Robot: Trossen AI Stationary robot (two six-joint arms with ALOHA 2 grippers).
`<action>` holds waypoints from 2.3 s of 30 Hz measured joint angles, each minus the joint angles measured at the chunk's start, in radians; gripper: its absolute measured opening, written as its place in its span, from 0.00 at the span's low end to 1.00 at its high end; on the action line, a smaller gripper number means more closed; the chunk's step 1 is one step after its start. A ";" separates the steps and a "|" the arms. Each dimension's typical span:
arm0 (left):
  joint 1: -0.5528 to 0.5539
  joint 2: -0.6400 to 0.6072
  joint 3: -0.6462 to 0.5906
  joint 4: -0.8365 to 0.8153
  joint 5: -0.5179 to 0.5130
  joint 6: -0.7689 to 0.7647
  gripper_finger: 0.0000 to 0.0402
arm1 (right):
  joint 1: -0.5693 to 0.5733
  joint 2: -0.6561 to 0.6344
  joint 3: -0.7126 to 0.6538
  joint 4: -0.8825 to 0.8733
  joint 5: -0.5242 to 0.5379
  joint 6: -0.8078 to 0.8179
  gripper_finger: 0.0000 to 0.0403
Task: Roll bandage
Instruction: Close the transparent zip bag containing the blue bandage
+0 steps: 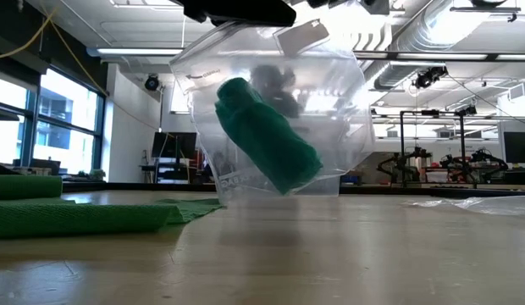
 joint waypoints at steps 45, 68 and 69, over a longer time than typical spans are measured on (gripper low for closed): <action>0.045 0.035 0.001 0.170 0.077 0.028 0.09 | 0.036 -0.006 -0.001 -0.024 0.099 0.035 0.00; 0.037 -0.017 -0.002 -0.173 -0.067 -0.062 0.12 | 0.105 -0.067 0.000 -0.147 0.179 0.157 0.00; 0.037 -0.018 -0.002 -0.172 -0.060 -0.061 0.12 | 0.107 -0.069 0.000 -0.148 0.180 0.159 0.00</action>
